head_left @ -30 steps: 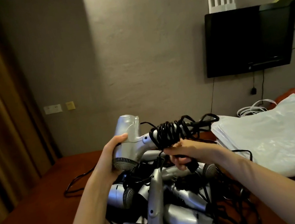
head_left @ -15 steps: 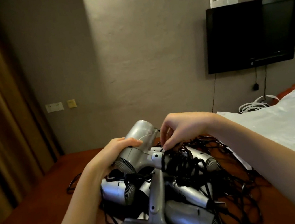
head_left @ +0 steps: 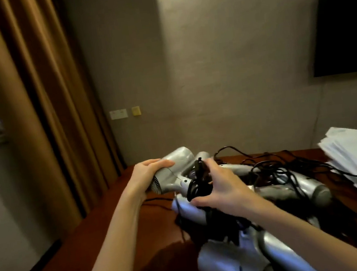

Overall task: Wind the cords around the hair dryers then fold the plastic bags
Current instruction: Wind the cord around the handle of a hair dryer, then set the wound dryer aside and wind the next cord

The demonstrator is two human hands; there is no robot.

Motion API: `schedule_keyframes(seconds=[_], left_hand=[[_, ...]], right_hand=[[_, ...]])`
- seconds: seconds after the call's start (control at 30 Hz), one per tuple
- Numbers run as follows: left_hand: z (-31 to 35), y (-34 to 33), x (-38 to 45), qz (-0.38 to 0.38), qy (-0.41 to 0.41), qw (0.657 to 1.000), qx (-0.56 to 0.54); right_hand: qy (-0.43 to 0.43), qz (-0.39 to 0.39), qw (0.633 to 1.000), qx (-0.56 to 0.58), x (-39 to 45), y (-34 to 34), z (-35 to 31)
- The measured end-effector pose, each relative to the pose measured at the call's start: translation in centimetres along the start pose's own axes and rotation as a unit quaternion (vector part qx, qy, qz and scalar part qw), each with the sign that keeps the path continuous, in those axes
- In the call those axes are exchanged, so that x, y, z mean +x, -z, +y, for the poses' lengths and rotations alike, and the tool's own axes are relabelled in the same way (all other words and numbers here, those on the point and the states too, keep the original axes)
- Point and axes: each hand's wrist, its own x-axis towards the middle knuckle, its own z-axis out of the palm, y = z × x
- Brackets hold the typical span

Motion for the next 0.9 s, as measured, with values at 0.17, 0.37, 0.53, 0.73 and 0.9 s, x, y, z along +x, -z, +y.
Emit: schedule_keyframes(seconds=[0.17,0.37,0.53,0.73,0.9], left_hand=[[-3.4,4.8,0.4,0.169,-0.032,0.984,-0.048],[-8.0,9.7,-1.4,0.17,0.037,0.98,-0.096],[-11.9,13.3,-1.8,0.203,0.054,0.977,-0.039],[-13.2,16.5,0.0,0.222,0.086,0.97,-0.047],[-13.1,18.1,1.9,0.215,0.075,0.974,0.008]], right_hand=[[0.018,0.008,1.0,0.005,2.6,-6.7,-2.0],[-0.02,0.008,0.998,0.059,6.0,-15.1,-3.5],[-0.076,-0.016,0.992,0.101,7.6,-22.5,-5.0],[-0.147,-0.05,0.976,0.154,10.5,-25.4,-4.8],[-0.224,-0.123,0.935,0.244,11.7,-25.9,-3.5]])
